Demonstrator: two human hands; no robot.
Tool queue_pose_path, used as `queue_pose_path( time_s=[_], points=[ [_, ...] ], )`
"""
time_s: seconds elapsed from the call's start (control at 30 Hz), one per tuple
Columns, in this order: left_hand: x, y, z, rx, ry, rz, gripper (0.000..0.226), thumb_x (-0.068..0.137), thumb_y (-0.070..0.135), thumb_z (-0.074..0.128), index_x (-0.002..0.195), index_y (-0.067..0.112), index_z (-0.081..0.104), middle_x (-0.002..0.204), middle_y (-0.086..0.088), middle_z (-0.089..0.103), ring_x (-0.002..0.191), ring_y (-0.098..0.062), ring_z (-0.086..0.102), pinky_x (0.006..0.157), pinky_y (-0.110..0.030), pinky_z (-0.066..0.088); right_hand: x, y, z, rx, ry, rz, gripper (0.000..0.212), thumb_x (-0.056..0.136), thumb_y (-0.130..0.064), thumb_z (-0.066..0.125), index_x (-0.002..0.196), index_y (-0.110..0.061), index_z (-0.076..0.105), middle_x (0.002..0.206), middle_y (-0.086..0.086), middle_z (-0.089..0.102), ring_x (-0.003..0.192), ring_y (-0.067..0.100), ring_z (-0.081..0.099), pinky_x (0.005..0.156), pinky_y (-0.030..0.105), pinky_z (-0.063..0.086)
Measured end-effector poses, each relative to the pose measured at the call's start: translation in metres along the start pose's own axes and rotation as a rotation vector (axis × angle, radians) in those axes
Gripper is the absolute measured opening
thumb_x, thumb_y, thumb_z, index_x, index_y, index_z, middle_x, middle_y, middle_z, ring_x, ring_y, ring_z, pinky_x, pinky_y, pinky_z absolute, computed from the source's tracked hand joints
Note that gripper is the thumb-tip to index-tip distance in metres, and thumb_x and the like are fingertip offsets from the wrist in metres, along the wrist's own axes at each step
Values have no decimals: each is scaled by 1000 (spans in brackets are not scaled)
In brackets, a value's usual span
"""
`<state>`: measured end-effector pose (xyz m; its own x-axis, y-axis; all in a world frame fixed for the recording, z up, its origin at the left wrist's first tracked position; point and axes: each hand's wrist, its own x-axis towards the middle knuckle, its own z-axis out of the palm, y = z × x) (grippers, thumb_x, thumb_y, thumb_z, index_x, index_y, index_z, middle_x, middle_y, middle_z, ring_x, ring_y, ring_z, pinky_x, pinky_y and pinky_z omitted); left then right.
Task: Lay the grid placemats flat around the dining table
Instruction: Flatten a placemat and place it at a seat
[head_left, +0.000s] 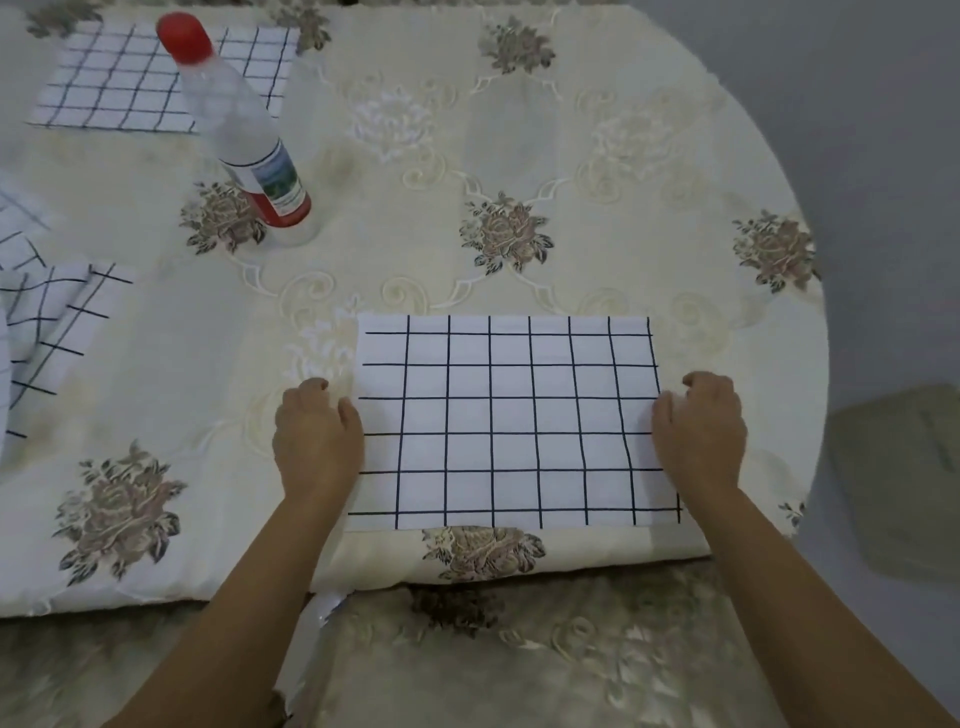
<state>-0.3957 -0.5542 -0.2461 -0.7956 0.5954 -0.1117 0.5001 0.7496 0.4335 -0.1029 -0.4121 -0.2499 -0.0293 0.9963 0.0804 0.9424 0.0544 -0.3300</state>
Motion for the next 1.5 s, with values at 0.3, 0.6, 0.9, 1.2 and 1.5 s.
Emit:
queue_pose_path(
  time_s=[0.3, 0.6, 0.9, 1.2, 1.5],
  points=[
    [30, 83, 81, 77, -270, 633, 48, 89, 8, 39, 136, 2, 41, 146, -16, 39, 139, -30, 31, 111, -50, 27, 9, -133, 73, 165, -323, -593, 49, 89, -17, 32, 134, -2, 46, 141, 19, 44, 132, 36, 40, 105, 51, 34],
    [60, 56, 76, 271, -187, 426, 57, 98, 40, 19, 149, 22, 2, 158, 3, -4, 146, -16, -6, 115, -49, 1, 59, -49, 79, -176, -326, -345, 69, 86, -50, 10, 148, -22, 17, 157, -1, 12, 145, 28, 11, 112, 54, 15],
    [48, 87, 69, 292, -163, 471, 64, 87, 3, 36, 147, 5, 13, 158, -11, -1, 145, -28, -6, 115, -50, -2, 59, -69, 59, 71, -179, 30, 52, 95, -6, 35, 145, -5, 24, 156, 13, 16, 145, 30, 8, 115, 50, 4],
    [32, 42, 75, 282, -206, 420, 65, 89, 42, 7, 148, 17, 13, 158, -1, 8, 146, -23, 8, 113, -53, 13, 14, -53, 74, -120, -291, -353, 60, 90, -38, 20, 145, -18, 30, 154, 1, 26, 142, 28, 23, 108, 56, 25],
    [26, 14, 46, 224, -42, 247, 54, 86, 10, 29, 139, 0, 35, 154, -18, 18, 144, -35, 8, 111, -59, 7, 33, -2, 41, 158, -118, 165, 51, 92, -21, 32, 140, -5, 38, 150, 12, 33, 140, 28, 24, 116, 48, 15]
  ],
)
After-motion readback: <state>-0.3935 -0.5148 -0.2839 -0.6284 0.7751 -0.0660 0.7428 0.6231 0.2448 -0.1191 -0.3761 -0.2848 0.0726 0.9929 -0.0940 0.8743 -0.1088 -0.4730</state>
